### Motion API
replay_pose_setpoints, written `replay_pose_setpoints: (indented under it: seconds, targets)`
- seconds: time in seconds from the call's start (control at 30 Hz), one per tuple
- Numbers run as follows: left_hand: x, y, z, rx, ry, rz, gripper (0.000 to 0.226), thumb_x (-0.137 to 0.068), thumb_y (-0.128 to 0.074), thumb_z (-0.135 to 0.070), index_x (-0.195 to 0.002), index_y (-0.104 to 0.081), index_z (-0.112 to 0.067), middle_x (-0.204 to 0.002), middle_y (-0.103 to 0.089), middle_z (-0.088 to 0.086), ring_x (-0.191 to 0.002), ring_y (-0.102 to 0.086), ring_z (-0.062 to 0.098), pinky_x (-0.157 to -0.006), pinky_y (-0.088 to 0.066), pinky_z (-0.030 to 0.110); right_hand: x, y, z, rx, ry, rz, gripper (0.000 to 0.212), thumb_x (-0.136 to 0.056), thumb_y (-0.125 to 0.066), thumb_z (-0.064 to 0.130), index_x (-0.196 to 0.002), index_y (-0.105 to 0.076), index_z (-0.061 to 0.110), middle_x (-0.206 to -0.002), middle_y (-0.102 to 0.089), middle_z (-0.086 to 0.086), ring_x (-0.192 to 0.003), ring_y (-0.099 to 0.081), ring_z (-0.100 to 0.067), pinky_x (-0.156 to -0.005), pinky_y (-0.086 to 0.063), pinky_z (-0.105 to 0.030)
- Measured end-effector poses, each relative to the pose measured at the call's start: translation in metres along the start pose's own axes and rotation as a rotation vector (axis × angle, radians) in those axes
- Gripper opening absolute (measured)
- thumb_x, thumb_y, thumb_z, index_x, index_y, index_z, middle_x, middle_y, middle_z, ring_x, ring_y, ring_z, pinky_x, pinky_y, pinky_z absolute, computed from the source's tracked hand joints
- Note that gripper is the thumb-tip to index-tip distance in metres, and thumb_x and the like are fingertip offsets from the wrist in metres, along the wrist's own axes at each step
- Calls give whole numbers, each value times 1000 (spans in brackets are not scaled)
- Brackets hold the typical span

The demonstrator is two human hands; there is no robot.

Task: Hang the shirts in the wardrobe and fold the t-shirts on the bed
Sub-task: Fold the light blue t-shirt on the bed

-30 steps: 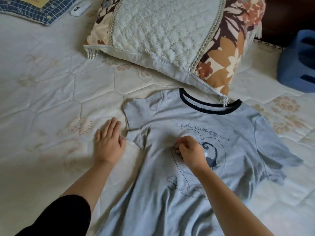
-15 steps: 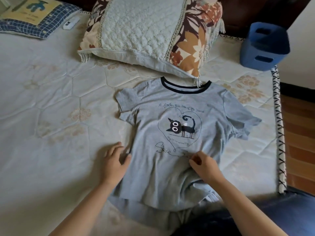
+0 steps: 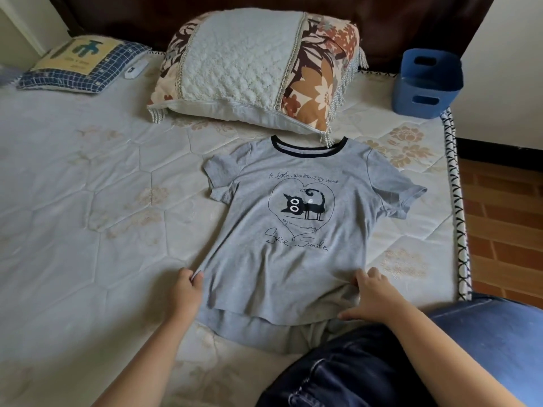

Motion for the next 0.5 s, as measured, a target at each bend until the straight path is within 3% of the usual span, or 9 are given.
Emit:
replay_pose_setpoints:
  seconds: [0.07, 0.17, 0.23, 0.37, 0.43, 0.5]
  targets:
    - [-4, 7, 7, 38, 19, -25, 38, -94, -54, -14, -63, -32, -13, -55, -39, 6, -64, -43, 27, -57, -25, 34, 1, 6, 6, 36, 25, -80, 56, -82, -62, 40, -122, -38, 9, -121, -40, -10, -115, -44, -28, -88, -43, -34]
    - [-13, 15, 17, -8, 7, -10, 34, -93, -57, -16, -66, -37, -10, -58, -42, 9, -62, -44, 28, -56, -26, 34, 3, 21, 6, -60, 48, -232, 12, -88, -46, 14, -99, -40, 14, -103, -42, -7, -95, -50, -27, -69, -35, -29]
    - [-18, 17, 23, -47, 3, 20, 32, -93, -57, -16, -67, -39, -11, -58, -43, 9, -61, -44, 27, -57, -29, 35, 5, 21, 3, -81, 82, -246, 13, -89, -48, 16, -99, -41, 13, -102, -43, -7, -87, -50, -26, -68, -38, -30]
    - [-8, 19, 13, -270, -71, 34, 23, -91, -59, -13, -76, -43, -7, -64, -54, 17, -63, -53, 35, -59, -42, 40, 12, 14, 20, 129, 242, -181, 59, -82, -58, 50, -124, -41, 13, -120, -41, -7, -111, -48, -24, -88, -42, -31]
    - [5, 19, -6, -491, -278, -48, 28, -73, -77, -8, -82, -52, -1, -73, -59, 25, -66, -59, 41, -56, -47, 43, 16, 14, 41, 281, 384, -194, 62, -81, -57, 54, -126, -42, 14, -125, -39, -5, -117, -43, -20, -95, -36, -30]
    - [27, 9, -30, -544, -586, -90, 52, -50, -90, -15, -88, -56, -5, -79, -60, 18, -68, -61, 36, -55, -50, 40, 17, 8, 55, 371, 469, -176, 60, -82, -58, 52, -125, -45, 13, -129, -40, -5, -119, -42, -20, -98, -33, -32]
Point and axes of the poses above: each hand's wrist, its own x-axis away from the middle knuckle, its own y-axis out of the back of the hand, z = x × y, the point moved 7 cm from there along -x, towards the middle knuckle
